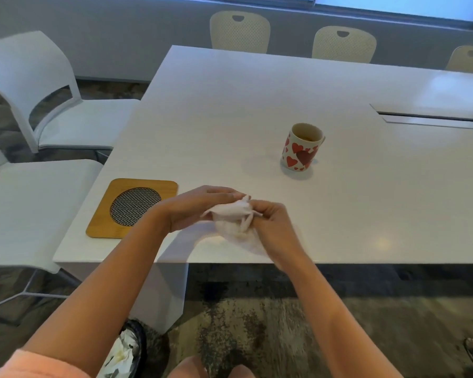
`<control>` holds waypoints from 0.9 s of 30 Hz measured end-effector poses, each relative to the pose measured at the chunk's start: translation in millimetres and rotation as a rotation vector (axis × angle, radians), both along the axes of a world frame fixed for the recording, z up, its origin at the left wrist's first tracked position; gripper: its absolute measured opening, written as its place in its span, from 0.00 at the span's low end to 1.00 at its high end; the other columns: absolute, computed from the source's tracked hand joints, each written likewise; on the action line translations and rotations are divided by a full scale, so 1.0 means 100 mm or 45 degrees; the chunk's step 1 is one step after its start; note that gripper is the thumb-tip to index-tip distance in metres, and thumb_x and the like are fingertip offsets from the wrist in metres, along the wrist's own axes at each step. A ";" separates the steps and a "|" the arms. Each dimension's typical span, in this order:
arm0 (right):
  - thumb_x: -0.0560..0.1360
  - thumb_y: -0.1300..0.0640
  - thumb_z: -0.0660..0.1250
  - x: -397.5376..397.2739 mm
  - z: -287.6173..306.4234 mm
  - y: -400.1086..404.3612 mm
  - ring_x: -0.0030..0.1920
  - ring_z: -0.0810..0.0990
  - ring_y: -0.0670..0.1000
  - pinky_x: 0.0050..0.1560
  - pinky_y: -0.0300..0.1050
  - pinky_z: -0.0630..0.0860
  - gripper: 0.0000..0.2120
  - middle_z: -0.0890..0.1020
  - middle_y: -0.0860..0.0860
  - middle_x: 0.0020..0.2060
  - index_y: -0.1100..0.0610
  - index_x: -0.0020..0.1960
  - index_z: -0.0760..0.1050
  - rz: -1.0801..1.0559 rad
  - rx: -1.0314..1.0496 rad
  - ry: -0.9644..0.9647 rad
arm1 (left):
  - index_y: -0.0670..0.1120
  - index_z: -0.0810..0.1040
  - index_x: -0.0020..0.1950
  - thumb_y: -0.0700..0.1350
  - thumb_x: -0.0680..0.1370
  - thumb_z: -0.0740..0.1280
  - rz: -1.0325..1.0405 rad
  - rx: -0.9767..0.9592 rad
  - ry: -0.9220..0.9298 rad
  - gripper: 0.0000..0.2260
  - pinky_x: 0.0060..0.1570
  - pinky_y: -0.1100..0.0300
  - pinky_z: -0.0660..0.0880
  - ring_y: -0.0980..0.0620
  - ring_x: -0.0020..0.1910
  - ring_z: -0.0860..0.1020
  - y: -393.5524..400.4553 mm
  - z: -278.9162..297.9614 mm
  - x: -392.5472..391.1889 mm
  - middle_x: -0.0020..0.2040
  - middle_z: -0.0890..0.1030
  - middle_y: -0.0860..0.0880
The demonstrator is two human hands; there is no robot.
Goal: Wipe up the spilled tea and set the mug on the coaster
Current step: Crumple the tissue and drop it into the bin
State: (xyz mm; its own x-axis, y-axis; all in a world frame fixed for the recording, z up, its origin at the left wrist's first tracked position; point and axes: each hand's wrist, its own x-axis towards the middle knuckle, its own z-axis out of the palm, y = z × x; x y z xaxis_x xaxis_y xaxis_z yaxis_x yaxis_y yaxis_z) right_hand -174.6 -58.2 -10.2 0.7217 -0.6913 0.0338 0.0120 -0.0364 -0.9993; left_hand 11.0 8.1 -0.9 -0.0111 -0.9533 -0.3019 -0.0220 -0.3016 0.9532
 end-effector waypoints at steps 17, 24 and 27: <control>0.73 0.63 0.74 0.53 -0.07 0.06 0.38 0.82 0.41 0.38 0.37 0.78 0.08 0.83 0.43 0.35 0.53 0.39 0.80 -0.176 -0.091 -0.010 | 0.32 0.78 0.63 0.40 0.77 0.71 0.230 0.204 0.371 0.18 0.47 0.53 0.83 0.42 0.53 0.83 0.54 0.12 0.21 0.55 0.83 0.37; 0.70 0.58 0.78 0.92 -0.04 0.50 0.36 0.83 0.43 0.38 0.36 0.80 0.06 0.85 0.44 0.35 0.49 0.38 0.83 0.097 -0.289 0.015 | 0.39 0.85 0.53 0.39 0.76 0.73 0.355 0.213 0.138 0.08 0.40 0.62 0.80 0.48 0.45 0.84 1.22 0.15 0.47 0.49 0.85 0.40; 0.71 0.60 0.78 1.14 -0.03 0.76 0.38 0.84 0.42 0.39 0.34 0.79 0.06 0.86 0.44 0.38 0.50 0.41 0.84 0.243 -0.269 -0.023 | 0.43 0.86 0.48 0.39 0.75 0.73 0.552 0.235 0.026 0.04 0.36 0.64 0.79 0.52 0.41 0.83 1.58 0.11 0.61 0.45 0.86 0.44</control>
State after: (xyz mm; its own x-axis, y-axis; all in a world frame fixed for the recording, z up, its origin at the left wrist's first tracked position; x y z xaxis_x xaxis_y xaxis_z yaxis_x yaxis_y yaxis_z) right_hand -61.0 18.3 -13.2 0.8363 -0.5190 0.1770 0.0565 -0.2396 -0.9692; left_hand 72.4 166.3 10.3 0.3688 -0.8014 -0.4708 0.1616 -0.4436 0.8816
